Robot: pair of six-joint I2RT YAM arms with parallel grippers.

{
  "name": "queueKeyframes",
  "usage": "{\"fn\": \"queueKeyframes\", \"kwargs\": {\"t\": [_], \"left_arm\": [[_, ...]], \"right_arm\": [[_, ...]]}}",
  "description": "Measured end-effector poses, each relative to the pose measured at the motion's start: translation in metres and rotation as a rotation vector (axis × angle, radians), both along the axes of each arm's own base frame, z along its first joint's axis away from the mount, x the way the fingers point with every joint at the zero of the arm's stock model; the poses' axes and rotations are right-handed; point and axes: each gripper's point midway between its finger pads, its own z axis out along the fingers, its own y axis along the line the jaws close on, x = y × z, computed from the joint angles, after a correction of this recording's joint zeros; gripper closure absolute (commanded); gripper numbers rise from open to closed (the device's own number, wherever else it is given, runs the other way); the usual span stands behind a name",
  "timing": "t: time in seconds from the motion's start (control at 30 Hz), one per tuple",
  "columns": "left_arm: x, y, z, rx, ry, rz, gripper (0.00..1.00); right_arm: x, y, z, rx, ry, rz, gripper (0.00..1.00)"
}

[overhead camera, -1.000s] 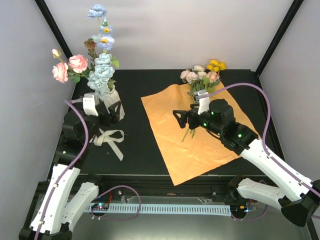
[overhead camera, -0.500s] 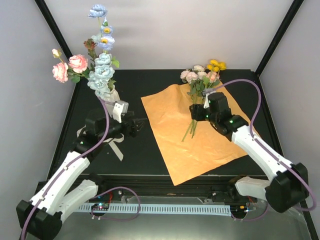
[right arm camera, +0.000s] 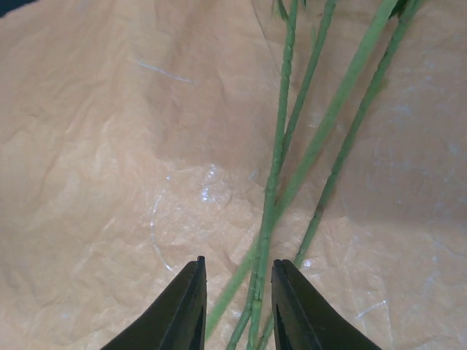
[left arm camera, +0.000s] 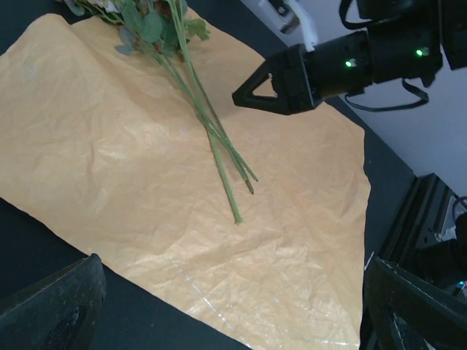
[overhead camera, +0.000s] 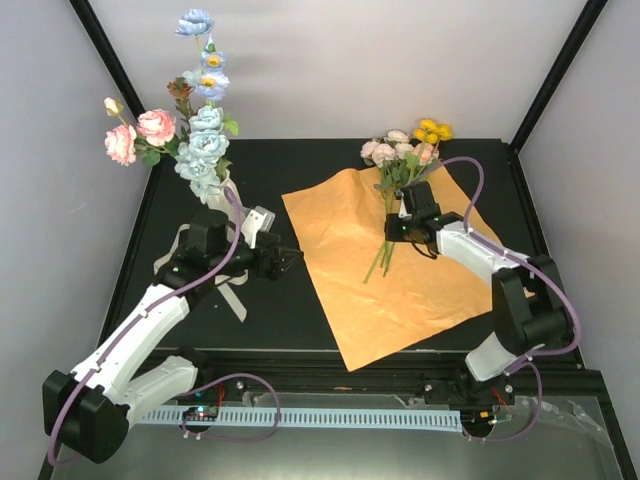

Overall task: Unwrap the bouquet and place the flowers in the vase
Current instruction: Pick up the fake flower from the wrapping paper.

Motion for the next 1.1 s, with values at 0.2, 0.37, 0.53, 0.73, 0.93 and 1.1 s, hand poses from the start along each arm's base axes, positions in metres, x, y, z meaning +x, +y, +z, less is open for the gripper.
{"fn": "queueKeyframes", "kwargs": {"t": [0.2,0.37,0.53,0.73,0.93,1.1], "left_arm": [[-0.004,0.000,-0.001,0.023,-0.006,-0.025,0.01],[-0.006,0.000,-0.003,0.030,-0.004,-0.033,0.01],[-0.006,0.000,-0.003,0.031,-0.006,-0.039,0.01],[-0.007,0.000,-0.003,0.029,-0.006,-0.042,0.01],[-0.007,-0.001,-0.002,0.028,-0.006,-0.044,0.01],[-0.008,-0.001,-0.002,0.027,-0.007,-0.044,0.01]], "right_arm": [[0.007,0.003,-0.024,-0.024,0.067,0.001,0.76],[0.007,0.003,-0.041,-0.047,0.113,0.007,0.76],[0.008,0.001,-0.053,-0.064,0.148,0.007,0.76],[0.009,0.001,-0.068,-0.076,0.183,0.010,0.79],[0.007,0.001,-0.079,-0.084,0.207,0.017,0.85],[0.008,0.004,-0.078,-0.077,0.198,0.035,0.92]]}}
